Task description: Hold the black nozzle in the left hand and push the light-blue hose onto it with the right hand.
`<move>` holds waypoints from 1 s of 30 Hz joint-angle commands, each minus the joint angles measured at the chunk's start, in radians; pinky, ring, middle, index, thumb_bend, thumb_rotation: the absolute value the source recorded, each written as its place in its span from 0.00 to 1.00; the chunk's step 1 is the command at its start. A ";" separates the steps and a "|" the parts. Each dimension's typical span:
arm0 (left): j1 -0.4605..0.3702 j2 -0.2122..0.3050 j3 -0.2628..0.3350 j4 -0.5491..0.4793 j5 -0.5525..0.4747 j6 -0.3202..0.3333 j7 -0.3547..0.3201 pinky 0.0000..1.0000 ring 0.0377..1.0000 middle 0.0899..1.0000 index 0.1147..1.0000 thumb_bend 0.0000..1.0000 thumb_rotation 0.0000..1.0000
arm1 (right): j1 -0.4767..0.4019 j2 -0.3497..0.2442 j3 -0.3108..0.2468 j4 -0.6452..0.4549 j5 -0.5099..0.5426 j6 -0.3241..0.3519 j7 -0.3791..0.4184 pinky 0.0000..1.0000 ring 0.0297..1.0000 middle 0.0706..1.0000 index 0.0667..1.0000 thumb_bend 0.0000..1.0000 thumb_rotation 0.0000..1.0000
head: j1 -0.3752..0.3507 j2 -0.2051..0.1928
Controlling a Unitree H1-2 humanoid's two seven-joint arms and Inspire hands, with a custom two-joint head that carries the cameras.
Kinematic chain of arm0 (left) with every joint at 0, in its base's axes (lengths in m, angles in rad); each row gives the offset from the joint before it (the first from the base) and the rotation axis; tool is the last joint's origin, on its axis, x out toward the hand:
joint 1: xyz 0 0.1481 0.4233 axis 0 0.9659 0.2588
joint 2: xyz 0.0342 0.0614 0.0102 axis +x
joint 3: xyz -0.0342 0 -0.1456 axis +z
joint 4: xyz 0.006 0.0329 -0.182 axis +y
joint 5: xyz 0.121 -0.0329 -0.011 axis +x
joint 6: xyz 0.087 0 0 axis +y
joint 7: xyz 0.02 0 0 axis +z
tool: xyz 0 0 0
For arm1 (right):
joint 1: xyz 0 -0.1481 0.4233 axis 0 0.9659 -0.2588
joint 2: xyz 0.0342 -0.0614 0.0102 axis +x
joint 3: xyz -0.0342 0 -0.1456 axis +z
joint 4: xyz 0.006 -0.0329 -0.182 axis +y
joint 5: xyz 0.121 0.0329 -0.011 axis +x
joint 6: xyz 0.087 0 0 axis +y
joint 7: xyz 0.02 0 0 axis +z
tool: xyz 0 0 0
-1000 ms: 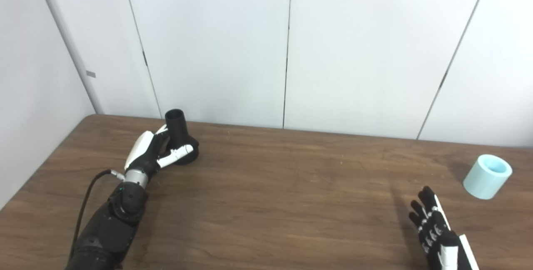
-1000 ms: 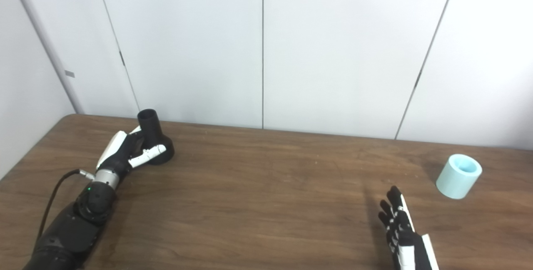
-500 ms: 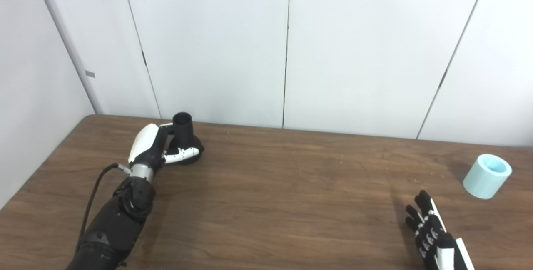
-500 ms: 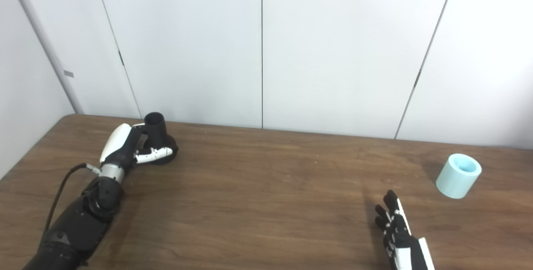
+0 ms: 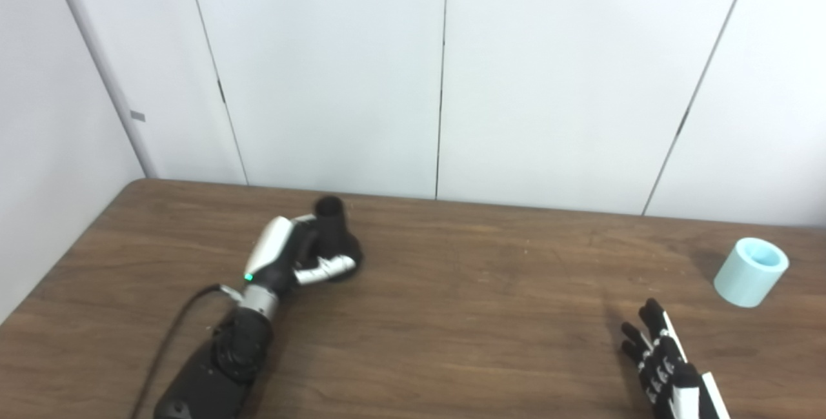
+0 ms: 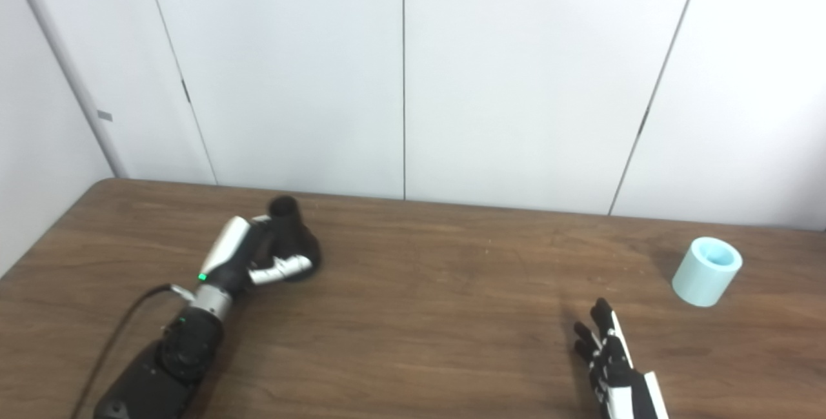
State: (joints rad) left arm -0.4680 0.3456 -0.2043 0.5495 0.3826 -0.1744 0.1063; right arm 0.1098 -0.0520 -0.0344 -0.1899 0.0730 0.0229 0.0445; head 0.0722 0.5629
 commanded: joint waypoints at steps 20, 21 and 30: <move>0.195 -0.104 -0.297 -0.283 -0.081 0.092 -0.406 0.94 0.81 0.70 0.33 0.39 0.42 | 0.030 0.059 0.049 -0.075 -0.054 0.078 -0.055 0.87 0.91 0.99 1.00 0.70 1.00 | -0.109 0.038; 0.200 -0.101 -0.307 -0.297 -0.074 0.098 -0.405 0.93 0.80 0.70 0.33 0.38 0.41 | 0.030 0.061 0.051 -0.077 -0.058 0.081 -0.059 0.87 0.90 0.99 1.00 0.70 1.00 | -0.119 0.041; 0.227 -0.061 -0.366 -0.334 -0.018 0.078 -0.395 1.00 0.84 0.69 0.30 0.39 0.43 | 0.025 0.078 0.069 -0.120 -0.093 0.128 -0.094 0.83 0.87 0.97 1.00 0.69 1.00 | -0.182 0.054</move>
State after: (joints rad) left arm -0.3137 0.2741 -0.4852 0.1624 0.3107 -0.1360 -0.1607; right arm 0.1297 0.0124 0.0178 -0.2762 -0.0149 0.1289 -0.0598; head -0.1043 0.6167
